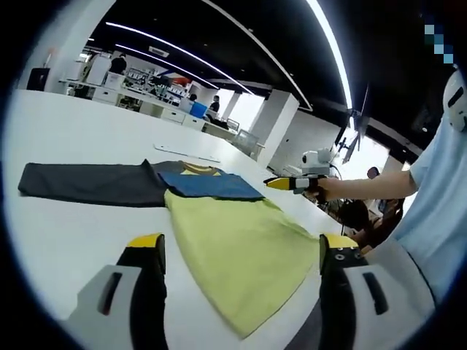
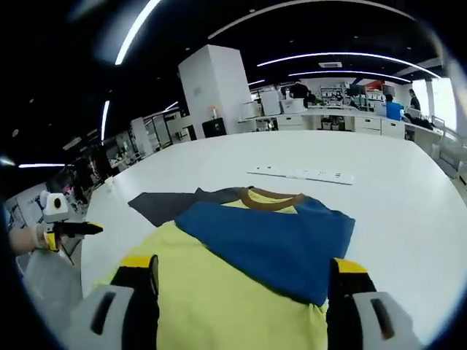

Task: Fold the garment on the visible template until the final outline fits inside the template.

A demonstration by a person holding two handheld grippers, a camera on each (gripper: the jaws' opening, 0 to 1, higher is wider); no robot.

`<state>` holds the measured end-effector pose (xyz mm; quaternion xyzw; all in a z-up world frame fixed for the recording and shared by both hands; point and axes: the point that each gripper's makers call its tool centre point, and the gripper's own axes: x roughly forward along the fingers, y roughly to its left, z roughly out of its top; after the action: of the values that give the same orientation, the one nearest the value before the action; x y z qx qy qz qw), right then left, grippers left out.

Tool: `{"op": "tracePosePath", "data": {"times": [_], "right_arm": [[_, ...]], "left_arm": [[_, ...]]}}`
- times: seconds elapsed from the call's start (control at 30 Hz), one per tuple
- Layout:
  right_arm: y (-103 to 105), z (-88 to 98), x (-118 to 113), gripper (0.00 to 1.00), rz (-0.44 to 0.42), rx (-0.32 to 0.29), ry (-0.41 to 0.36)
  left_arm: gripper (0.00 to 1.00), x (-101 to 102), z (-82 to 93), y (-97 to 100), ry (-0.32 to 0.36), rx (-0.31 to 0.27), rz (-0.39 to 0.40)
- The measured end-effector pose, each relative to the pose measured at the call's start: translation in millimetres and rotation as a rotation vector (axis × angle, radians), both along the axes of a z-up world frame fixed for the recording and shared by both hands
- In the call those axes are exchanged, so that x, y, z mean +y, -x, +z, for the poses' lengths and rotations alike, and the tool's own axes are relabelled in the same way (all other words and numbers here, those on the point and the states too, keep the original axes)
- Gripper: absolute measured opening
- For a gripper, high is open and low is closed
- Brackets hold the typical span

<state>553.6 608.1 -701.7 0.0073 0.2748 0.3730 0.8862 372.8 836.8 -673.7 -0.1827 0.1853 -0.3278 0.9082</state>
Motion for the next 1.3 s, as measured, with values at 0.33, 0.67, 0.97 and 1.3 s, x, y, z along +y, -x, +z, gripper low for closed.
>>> {"op": "tracePosePath", "data": {"times": [0.33,0.67,0.97,1.3], "right_arm": [[-3.9,0.8,-1.2,0.96,-0.001,-0.015,0.009],[6.4,10.1,1.8,0.95,-0.049,0.002,-0.077],[17.0,16.0,0.7,0.95,-0.036,-0.012,-0.087],[28.1,11.6,-7.7,0.94,-0.049,0.009,-0.101]], "left_arm": [[0.84,12.0,4.8,-6.3,0.02,-0.004,0.024],[0.84,76.1,9.3,-39.4,-0.084,-0.022,0.158],[0.84,134.7,10.2,-60.0,-0.16,-0.021,0.24],[0.86,200.5,-19.3,-85.5,-0.29,0.049,0.35]]}}
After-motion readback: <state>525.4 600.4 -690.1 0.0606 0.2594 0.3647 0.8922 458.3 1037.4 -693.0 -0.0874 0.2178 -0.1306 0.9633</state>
